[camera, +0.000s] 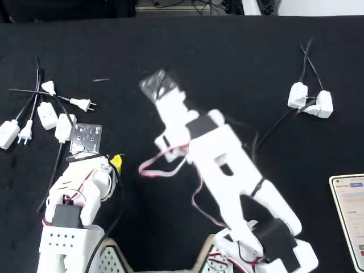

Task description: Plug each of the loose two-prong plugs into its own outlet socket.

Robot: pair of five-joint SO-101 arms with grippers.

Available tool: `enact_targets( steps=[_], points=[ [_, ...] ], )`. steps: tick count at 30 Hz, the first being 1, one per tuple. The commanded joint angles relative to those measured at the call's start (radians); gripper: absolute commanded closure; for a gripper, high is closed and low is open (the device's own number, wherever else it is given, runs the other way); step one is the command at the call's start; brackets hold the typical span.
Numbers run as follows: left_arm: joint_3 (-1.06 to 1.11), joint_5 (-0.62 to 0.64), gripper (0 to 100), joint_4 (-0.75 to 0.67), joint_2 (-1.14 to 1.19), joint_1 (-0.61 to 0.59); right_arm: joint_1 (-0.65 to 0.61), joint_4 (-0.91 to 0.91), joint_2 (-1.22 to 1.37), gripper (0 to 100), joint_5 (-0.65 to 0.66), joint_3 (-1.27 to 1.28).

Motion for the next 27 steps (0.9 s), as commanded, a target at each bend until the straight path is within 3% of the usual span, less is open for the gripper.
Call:
enact_targets(
  steps=[1,5,15,21,27],
  points=[
    [-0.004,-0.003,82,-0.005,-0.008,-0.001,-0.02,-0.199,-0.048,70.2,0.005,0.113],
    [-0.004,-0.003,82,-0.006,-0.008,-0.001,-0.014,-0.385,-0.062,70.2,-0.041,0.254],
    [0.031,0.003,82,-0.087,-0.008,-0.07,-0.02,-0.431,-0.34,70.2,-0.048,0.443],
    [0.015,0.005,82,-0.081,-0.008,-0.081,-0.015,-0.603,-0.53,70.2,-0.038,0.659],
    [-0.173,-0.005,82,0.052,-0.008,-0.088,-0.014,-0.678,-0.613,70.2,-0.038,0.748]
  ],
)
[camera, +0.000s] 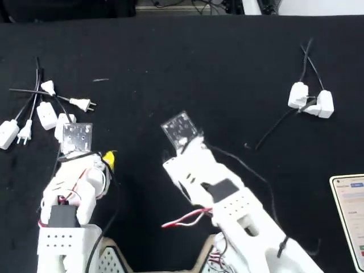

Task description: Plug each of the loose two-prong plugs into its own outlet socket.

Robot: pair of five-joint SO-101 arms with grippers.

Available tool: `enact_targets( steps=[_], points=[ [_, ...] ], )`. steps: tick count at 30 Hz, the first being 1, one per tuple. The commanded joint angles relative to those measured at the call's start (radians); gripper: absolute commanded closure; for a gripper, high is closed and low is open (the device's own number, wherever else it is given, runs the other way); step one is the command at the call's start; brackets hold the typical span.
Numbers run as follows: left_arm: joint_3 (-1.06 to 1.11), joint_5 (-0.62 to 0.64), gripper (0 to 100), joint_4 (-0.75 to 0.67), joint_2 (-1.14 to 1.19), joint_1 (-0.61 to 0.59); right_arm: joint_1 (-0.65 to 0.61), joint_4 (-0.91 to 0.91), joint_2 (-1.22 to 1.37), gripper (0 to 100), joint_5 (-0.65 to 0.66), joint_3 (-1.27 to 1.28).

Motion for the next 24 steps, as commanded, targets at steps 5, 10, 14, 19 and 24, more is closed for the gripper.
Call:
enact_targets(
  steps=[5,10,14,19,24],
  points=[
    [-0.308,-0.072,81,0.158,0.002,-0.105,-0.009,-0.044,-0.051,70.2,0.002,0.013],
    [-0.452,-0.146,81,0.259,0.002,-0.255,-0.009,-0.044,-0.051,70.2,0.002,0.016],
    [-0.472,-0.196,81,0.281,0.005,-0.325,-0.011,-0.044,-0.051,70.2,0.002,0.016],
    [-0.507,-0.189,81,0.275,0.117,-0.358,-0.011,-0.044,-0.051,70.2,0.002,0.018],
    [-0.636,-0.192,81,0.275,0.364,-0.412,-0.009,-0.046,-0.051,70.2,0.002,0.028]
  ],
)
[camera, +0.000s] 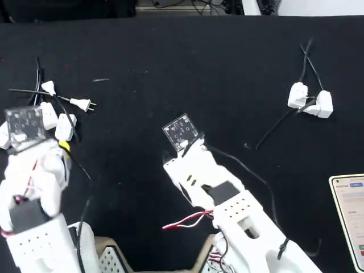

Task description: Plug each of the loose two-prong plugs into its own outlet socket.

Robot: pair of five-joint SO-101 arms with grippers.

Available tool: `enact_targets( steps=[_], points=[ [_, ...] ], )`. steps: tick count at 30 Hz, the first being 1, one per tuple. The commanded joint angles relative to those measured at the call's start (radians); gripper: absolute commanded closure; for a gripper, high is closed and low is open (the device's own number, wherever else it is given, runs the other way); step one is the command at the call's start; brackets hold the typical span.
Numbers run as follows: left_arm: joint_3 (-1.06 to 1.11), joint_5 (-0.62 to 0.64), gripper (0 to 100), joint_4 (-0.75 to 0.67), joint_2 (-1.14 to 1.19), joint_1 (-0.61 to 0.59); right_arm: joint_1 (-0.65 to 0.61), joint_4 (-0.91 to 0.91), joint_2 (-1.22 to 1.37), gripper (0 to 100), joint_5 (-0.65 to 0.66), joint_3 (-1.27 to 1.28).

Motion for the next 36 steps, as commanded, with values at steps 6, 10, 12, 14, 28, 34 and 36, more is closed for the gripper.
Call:
enact_targets(
  steps=[6,10,12,14,28,34,36],
  points=[
    [-0.314,-0.089,81,0.006,0.443,-0.114,-0.008,-0.029,-0.028,70.2,0.002,-0.004],
    [-0.446,-0.12,81,0.008,0.624,-0.142,-0.008,-0.029,-0.028,70.2,0.002,-0.004],
    [-0.501,-0.12,81,0.008,0.709,-0.142,-0.008,-0.029,-0.028,70.2,0.002,-0.004],
    [-0.547,-0.121,81,0.008,0.792,-0.139,-0.008,-0.029,-0.028,70.2,0.002,-0.004],
    [-0.745,-0.138,82,-0.092,1.111,-0.269,-0.008,-0.029,-0.028,70.2,0.002,-0.004],
    [-0.837,-0.35,82,-0.107,1.263,-0.3,-0.008,-0.029,-0.028,70.2,0.002,-0.004],
    [-0.891,-0.374,82,-0.107,1.321,-0.314,-0.008,-0.029,-0.028,70.2,0.002,-0.004]
  ],
)
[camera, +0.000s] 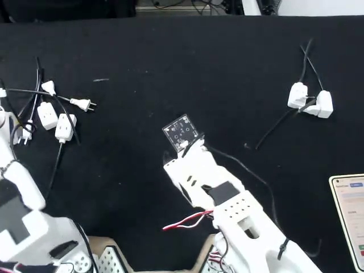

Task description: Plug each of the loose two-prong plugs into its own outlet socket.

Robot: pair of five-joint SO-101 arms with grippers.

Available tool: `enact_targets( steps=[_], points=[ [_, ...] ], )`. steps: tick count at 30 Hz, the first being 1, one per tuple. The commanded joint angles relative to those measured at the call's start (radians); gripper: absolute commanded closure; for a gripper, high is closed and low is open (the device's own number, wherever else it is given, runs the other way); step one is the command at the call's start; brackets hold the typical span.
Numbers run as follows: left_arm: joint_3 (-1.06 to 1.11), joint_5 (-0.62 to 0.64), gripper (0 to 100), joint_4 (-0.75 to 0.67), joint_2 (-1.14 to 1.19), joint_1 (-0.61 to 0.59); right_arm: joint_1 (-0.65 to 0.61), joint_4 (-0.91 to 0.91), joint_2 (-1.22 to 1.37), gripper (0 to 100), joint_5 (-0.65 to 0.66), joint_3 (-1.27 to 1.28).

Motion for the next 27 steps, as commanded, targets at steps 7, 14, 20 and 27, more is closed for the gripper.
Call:
enact_targets(
  steps=[7,14,20,27],
  points=[
    [-0.338,-0.058,82,-0.006,0.242,-0.067,-0.006,-0.026,-0.028,70.2,0.002,-0.005],
    [-0.47,-0.103,81,-0.005,0.416,-0.07,-0.008,-0.026,-0.028,70.2,0.002,-0.005],
    [-0.585,-0.167,74,0.081,0.489,-0.064,-0.008,-0.026,-0.028,70.2,0.002,-0.005],
    [-0.737,-0.207,73,0.16,0.605,-0.044,-0.009,-0.026,-0.028,70.2,0.002,-0.005]
  ],
)
